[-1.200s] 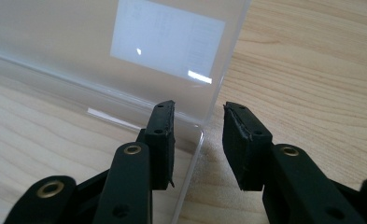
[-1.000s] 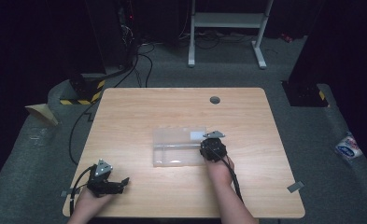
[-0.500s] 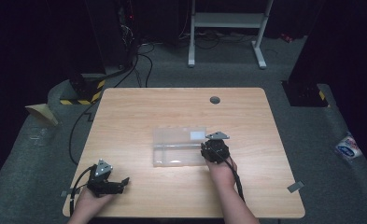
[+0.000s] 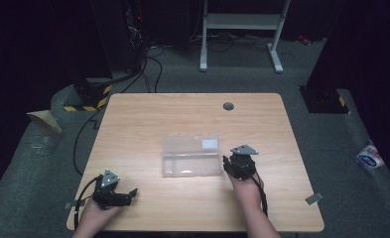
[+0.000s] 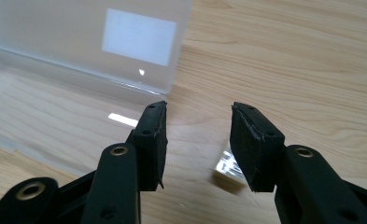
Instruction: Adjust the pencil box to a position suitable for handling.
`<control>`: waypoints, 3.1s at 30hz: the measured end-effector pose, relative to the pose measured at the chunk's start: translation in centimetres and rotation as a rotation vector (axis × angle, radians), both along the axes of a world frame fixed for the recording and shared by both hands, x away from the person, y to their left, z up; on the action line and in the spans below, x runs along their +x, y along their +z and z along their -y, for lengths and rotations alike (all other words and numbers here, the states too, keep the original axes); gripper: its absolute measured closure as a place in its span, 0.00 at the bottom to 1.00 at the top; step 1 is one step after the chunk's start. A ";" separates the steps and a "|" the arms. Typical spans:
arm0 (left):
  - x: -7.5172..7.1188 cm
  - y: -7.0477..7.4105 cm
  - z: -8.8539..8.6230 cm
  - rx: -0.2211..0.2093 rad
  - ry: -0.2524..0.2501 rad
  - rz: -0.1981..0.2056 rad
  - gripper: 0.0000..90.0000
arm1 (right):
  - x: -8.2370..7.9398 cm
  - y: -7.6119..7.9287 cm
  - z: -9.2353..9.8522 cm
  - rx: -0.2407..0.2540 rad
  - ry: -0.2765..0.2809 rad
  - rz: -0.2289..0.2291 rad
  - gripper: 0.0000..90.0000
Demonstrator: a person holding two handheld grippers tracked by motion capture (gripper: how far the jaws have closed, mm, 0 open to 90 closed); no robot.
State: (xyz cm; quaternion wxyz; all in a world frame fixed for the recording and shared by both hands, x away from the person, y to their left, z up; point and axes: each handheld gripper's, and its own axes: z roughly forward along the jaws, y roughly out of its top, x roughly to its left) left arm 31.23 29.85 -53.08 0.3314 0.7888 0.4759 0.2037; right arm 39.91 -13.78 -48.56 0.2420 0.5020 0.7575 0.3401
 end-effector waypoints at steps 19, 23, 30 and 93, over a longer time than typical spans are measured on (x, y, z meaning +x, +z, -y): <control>0.0 0.0 0.0 0.000 -0.002 0.000 0.05 | 0.0 -1.1 2.5 0.048 -0.111 -0.031 0.56; 0.0 0.0 0.0 -0.003 -0.001 -0.001 0.05 | 0.4 -1.4 2.2 0.044 -0.124 -0.047 0.53; 0.0 0.0 0.0 0.000 -0.003 0.000 0.05 | 0.8 -2.0 1.5 0.016 -0.123 -0.071 0.59; 0.0 0.0 0.0 -0.002 -0.005 0.000 0.05 | -3.1 1.7 1.5 0.094 -0.009 0.200 0.75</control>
